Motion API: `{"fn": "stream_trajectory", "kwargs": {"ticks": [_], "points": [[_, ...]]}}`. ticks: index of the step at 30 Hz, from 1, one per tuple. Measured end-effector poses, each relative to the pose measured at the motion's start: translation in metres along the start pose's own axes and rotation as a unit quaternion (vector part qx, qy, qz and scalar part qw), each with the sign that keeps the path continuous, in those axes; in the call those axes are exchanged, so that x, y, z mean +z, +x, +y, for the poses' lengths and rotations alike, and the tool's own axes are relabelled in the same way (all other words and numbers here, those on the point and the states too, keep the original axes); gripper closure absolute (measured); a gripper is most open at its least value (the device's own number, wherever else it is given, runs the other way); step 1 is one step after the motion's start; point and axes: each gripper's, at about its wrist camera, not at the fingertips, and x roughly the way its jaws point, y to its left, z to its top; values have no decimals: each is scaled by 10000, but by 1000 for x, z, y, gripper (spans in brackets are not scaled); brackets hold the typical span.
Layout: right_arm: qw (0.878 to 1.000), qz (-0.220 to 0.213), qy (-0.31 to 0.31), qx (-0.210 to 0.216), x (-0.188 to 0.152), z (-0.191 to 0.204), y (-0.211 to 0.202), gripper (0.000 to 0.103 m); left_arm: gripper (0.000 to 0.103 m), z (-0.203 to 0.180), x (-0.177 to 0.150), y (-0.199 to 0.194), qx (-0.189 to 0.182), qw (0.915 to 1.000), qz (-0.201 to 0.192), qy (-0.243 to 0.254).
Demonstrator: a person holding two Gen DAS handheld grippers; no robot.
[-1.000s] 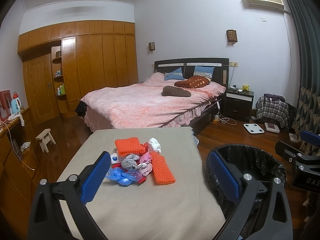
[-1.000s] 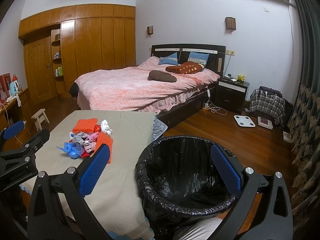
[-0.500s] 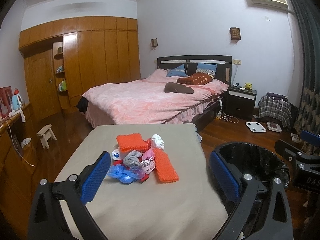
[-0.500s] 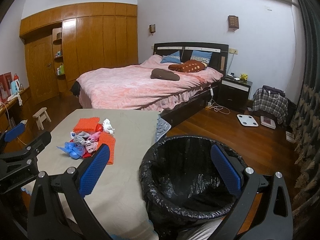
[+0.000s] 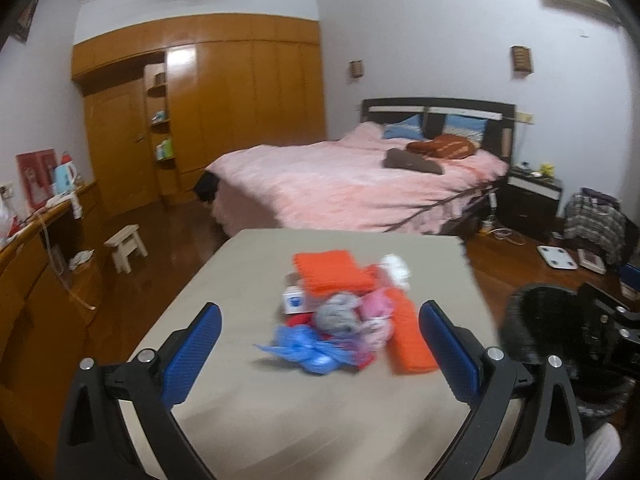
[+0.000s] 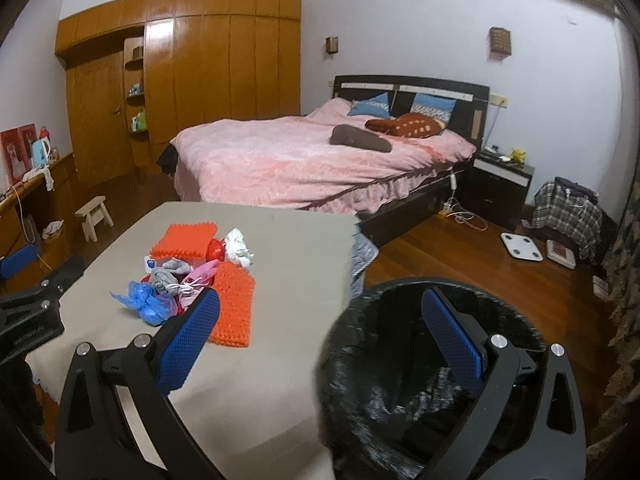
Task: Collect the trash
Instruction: 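Grasp the orange mesh scrubber with the right tool while the left tool grasps the blue plastic bag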
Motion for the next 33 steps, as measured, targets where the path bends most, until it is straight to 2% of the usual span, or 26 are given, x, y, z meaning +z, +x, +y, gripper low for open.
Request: {"fn": "stream_trajectory", "kwargs": {"ticks": [9, 21, 27, 31, 33], "points": [[9984, 439, -47, 356, -6, 37, 79, 5, 6, 31, -15, 54, 295, 9995, 138, -53], [9913, 1177, -318, 485, -35, 74, 161, 10, 11, 40, -38, 107, 151, 9977, 654, -118], [9839, 1567, -477, 709, -45, 87, 180, 27, 12, 42, -44, 120, 63, 9966, 809, -167], [9791, 1780, -471, 862, -53, 93, 187, 44, 13, 39, -47, 127, -7, 9960, 884, -129], [9768, 1809, -413, 1071, -53, 95, 188, 57, 13, 39, -47, 131, -59, 9958, 907, -143]]}}
